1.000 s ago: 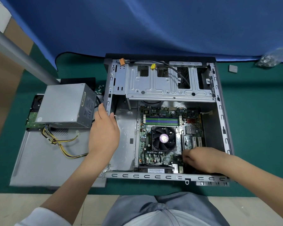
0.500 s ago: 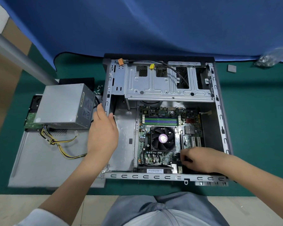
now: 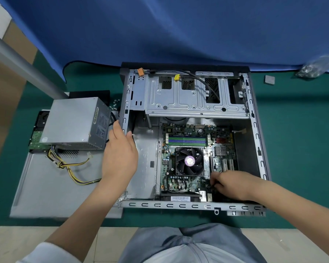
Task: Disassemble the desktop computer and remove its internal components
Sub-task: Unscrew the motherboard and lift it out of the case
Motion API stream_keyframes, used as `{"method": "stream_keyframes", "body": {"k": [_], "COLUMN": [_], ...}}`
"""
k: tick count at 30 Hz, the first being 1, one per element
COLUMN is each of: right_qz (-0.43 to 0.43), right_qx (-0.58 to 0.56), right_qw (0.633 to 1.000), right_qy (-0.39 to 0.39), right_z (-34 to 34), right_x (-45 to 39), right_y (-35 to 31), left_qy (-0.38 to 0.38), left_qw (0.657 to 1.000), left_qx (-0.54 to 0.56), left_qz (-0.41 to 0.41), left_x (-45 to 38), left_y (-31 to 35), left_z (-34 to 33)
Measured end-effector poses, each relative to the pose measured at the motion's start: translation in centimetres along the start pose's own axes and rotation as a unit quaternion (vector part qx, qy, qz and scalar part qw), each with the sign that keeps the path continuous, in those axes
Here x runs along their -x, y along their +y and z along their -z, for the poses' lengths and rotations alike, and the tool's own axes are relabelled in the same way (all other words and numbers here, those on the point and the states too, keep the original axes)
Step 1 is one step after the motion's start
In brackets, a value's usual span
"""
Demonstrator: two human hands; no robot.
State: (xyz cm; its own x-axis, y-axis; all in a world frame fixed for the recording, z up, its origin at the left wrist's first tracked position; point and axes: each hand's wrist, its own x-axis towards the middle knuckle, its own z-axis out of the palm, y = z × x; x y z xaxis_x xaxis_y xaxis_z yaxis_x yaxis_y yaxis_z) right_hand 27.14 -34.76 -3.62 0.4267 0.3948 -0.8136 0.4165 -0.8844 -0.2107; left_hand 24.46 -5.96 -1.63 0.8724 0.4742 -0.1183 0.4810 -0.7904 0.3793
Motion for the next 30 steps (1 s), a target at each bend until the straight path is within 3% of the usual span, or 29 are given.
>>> {"method": "stream_keyframes", "body": {"k": [4, 10, 16, 22, 30], "right_qz": [0.016, -0.005, -0.01, -0.067, -0.085], "right_qx": [-0.054, -0.019, -0.08, -0.01, 0.016], "right_qw": [0.998, 1.0, 0.996, 0.994, 0.994], "right_qy": [-0.021, 0.005, -0.039, -0.08, -0.068], "right_z": [0.0, -0.8, -0.7, -1.0, -1.0], "right_x": [0.2, 0.1, 0.2, 0.3, 0.3], "right_y": [0.1, 0.1, 0.2, 0.5, 0.6], "left_qy": [0.001, 0.0, -0.004, -0.004, -0.007], "left_qw": [1.0, 1.0, 1.0, 1.0, 1.0], "left_qx": [-0.004, -0.007, -0.007, -0.003, 0.001], "left_qz": [-0.004, -0.003, -0.004, -0.003, 0.001], "left_x": [0.0, 0.0, 0.1, 0.1, 0.1], "left_y": [-0.1, 0.1, 0.2, 0.1, 0.2], "left_z": [-0.1, 0.1, 0.2, 0.2, 0.2]}}
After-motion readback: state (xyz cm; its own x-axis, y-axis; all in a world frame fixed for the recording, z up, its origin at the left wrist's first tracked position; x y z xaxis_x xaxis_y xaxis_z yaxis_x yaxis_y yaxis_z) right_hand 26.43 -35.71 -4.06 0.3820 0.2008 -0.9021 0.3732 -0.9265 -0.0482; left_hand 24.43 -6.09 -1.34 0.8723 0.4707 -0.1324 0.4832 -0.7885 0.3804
